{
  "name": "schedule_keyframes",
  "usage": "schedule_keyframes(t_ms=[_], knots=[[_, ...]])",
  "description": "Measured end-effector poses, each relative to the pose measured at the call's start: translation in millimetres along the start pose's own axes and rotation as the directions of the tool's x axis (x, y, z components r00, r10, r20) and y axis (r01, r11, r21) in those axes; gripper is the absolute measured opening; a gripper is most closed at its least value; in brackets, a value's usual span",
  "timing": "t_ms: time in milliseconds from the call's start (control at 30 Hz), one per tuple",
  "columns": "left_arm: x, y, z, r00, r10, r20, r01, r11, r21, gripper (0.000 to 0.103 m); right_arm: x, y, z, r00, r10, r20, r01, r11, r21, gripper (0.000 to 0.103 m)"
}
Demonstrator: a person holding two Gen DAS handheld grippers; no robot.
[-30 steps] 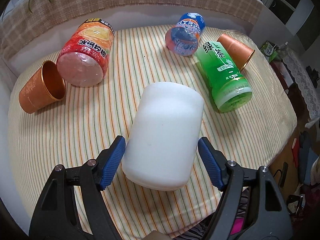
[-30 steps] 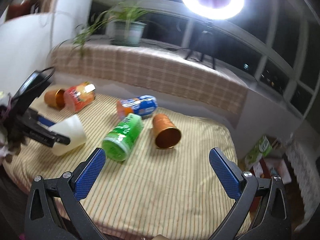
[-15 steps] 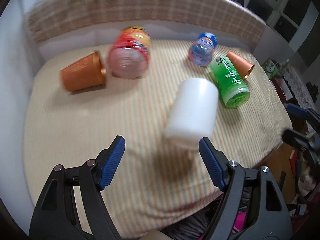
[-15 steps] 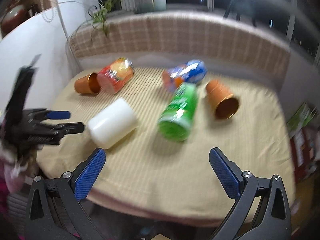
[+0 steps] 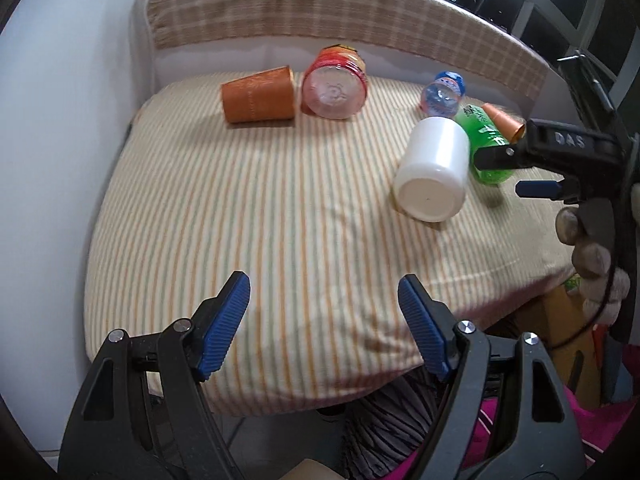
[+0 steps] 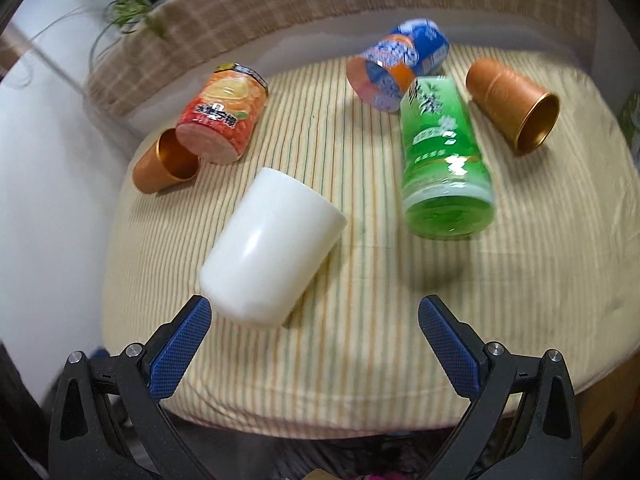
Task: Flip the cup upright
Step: 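Close the right gripper on the white cup while the left gripper releases it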
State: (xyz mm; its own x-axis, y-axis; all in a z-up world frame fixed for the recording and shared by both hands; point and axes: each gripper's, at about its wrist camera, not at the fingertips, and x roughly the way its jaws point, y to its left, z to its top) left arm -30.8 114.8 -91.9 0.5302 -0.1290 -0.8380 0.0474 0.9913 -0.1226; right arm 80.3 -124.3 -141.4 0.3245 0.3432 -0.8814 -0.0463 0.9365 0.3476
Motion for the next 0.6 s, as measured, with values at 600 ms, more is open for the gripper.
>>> schedule_keyframes(t_ms=[600], knots=[[-2.8, 10.8, -3.8, 0.999, -0.025, 0.038, 0.026, 1.000, -0.006, 0.079, 31.6, 10.3, 17.0, 0.998, -0.007, -0.060, 0.017, 0.986, 0.166, 0.103]])
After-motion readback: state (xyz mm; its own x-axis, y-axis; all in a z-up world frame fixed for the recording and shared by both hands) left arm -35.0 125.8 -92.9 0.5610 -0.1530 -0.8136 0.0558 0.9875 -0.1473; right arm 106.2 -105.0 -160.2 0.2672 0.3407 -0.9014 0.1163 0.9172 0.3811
